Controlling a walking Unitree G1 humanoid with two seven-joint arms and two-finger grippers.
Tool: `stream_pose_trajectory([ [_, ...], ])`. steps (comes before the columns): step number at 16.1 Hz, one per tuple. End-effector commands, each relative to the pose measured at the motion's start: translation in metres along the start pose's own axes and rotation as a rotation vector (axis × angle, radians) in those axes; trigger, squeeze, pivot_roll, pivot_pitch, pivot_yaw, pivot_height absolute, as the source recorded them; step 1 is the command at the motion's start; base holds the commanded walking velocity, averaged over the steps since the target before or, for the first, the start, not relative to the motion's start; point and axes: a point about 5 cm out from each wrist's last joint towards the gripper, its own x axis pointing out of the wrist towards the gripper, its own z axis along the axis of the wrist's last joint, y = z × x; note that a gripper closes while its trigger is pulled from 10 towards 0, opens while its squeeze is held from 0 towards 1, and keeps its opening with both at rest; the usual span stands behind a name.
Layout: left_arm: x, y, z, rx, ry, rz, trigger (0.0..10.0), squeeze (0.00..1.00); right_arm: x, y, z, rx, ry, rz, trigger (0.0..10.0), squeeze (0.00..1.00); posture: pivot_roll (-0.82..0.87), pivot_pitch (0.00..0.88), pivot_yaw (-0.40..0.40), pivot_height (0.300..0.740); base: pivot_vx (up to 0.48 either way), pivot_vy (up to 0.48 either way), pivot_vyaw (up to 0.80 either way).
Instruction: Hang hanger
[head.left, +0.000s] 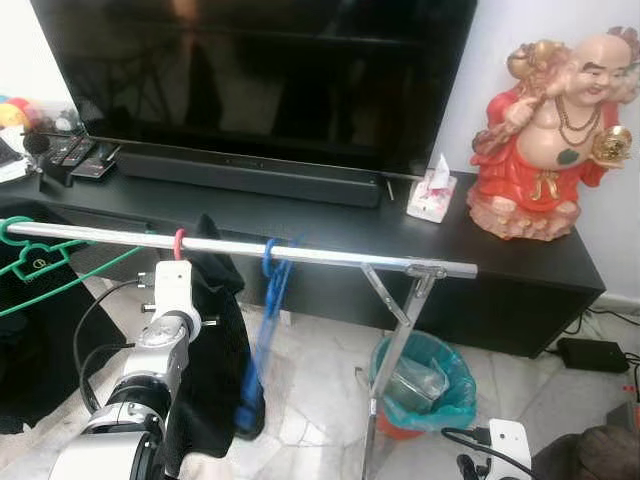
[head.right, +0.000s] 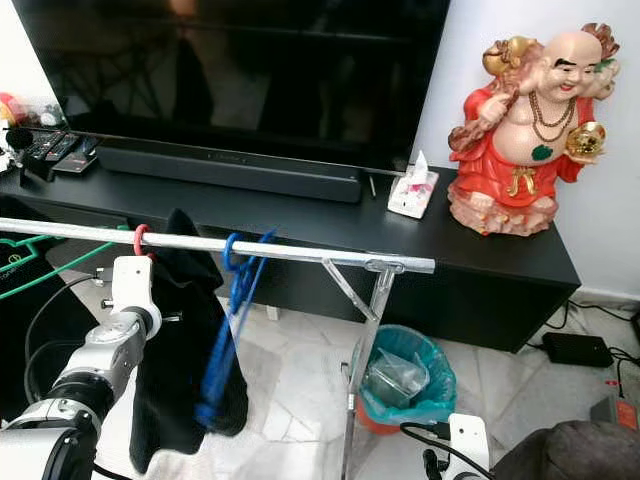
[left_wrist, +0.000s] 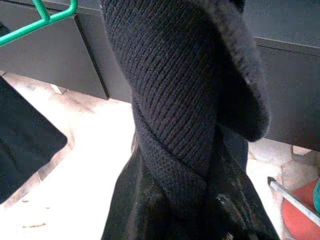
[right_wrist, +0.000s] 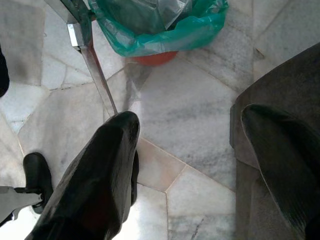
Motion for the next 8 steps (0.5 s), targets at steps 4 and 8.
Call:
stream_pose_trajectory([
  [4,0.0020,0.0012,0.0132,0.002,-0.037,0.007,10.0,0.00,0.0002,-0.0008,0.0015,-0.002,0.002,-0.002,10.0,0.00,0.05,0.000,-0.026,0.740,0.000,0.000,0.00],
  [8,0.0020,0.0012,0.0132,0.002,-0.037,0.007,10.0,0.00,0.0002,-0.0008,0.0015,-0.002,0.002,-0.002,10.0,0.00,0.05,0.000,-0.026,0.740,0.000,0.000,0.00],
])
